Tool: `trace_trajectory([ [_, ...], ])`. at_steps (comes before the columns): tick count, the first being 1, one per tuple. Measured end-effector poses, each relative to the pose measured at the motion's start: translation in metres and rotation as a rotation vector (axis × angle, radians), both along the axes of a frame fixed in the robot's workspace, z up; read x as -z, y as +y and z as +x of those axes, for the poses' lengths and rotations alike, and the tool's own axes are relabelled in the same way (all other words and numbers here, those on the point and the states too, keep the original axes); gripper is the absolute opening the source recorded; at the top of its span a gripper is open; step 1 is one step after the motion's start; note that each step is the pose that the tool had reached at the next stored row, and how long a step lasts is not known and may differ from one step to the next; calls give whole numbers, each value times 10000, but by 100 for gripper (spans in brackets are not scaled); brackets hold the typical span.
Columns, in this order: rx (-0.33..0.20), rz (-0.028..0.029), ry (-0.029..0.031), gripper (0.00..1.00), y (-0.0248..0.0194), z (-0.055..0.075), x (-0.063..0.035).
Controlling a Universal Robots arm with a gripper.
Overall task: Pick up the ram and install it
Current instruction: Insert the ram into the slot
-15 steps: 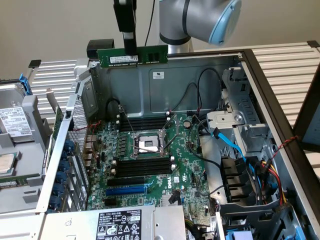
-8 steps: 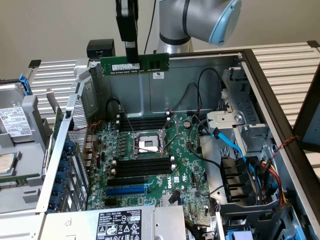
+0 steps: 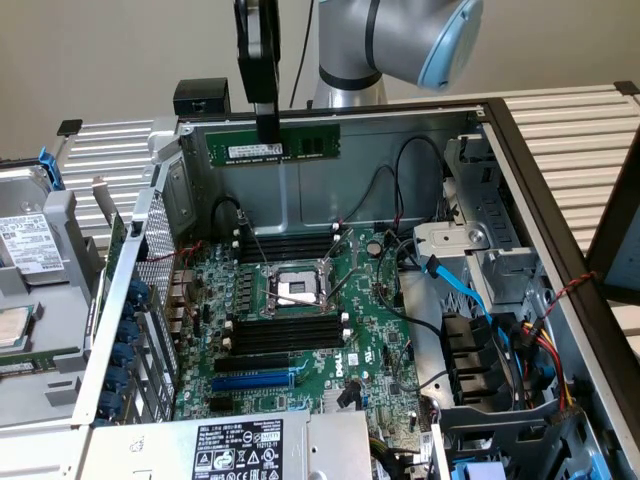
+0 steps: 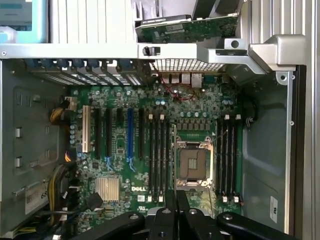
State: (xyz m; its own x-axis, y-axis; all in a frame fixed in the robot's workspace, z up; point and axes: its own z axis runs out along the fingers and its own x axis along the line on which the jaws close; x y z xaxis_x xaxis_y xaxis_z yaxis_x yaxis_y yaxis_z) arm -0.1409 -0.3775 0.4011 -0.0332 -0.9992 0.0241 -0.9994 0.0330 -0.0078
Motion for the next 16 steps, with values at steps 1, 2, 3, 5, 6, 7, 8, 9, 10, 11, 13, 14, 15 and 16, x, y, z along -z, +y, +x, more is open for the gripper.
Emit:
trace_trajectory([
  [1,2,1,-1,12,0,3,19],
  [2,4,-1,0,12,0,9,36],
  [3,6,0,0,12,0,16,55],
  [5,18,0,0,12,-6,26,91],
  [6,28,0,-1,12,-12,29,109],
  [7,41,0,0,12,-19,29,127],
  [8,56,-1,0,12,-26,29,145],
  [9,73,0,0,12,-37,29,164],
  [10,97,1,-1,12,-45,29,183],
  [11,126,0,0,12,-51,29,200],
  [13,185,0,-1,12,-64,29,237],
  [14,211,-1,0,12,-70,29,254],
  [15,235,0,0,12,-77,29,273],
  [16,258,0,0,12,-85,29,292],
])
